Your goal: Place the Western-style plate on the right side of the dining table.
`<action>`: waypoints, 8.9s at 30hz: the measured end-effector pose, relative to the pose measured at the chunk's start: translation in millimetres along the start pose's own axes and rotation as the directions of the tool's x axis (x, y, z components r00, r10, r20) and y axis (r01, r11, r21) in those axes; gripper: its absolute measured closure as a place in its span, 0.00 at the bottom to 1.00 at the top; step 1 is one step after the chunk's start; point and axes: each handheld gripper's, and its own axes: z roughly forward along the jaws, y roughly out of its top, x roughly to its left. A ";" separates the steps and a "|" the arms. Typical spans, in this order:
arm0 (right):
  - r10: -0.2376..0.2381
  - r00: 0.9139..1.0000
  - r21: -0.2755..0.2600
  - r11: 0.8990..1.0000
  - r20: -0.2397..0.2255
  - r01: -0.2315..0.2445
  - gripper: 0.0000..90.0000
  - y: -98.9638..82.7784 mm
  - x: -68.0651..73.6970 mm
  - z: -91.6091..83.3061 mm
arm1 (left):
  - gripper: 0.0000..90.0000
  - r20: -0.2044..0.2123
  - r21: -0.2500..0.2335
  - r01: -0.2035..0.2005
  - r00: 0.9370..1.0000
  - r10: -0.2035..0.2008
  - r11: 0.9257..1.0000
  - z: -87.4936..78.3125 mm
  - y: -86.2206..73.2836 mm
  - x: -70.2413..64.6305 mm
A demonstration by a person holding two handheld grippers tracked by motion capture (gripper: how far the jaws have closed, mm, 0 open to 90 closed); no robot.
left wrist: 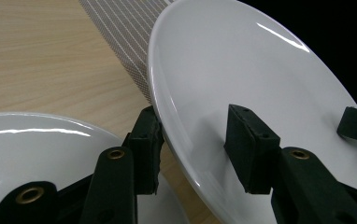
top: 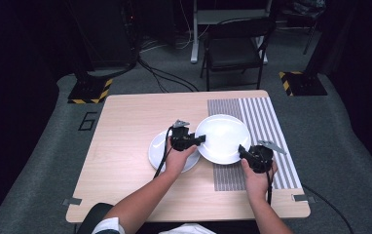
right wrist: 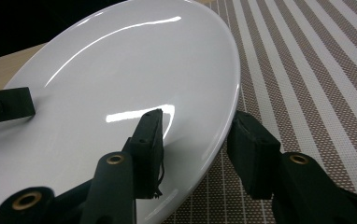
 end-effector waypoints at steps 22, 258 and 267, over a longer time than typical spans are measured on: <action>0.042 0.997 -0.033 0.999 0.065 -0.040 0.62 -0.5 -20.8 -16.4 | 0.63 0.055 0.016 -0.016 0.998 0.015 1.000 22.9 6.3 -19.9; -0.215 0.976 0.055 0.975 -0.019 0.216 0.46 6.4 9.3 21.2 | 0.50 -0.161 0.027 -0.121 0.979 0.123 0.992 -9.4 21.5 26.9; -0.300 0.949 0.063 0.950 -0.098 0.306 0.46 12.2 41.0 29.5 | 0.49 -0.194 0.006 -0.089 0.977 0.088 0.996 -41.5 17.4 49.1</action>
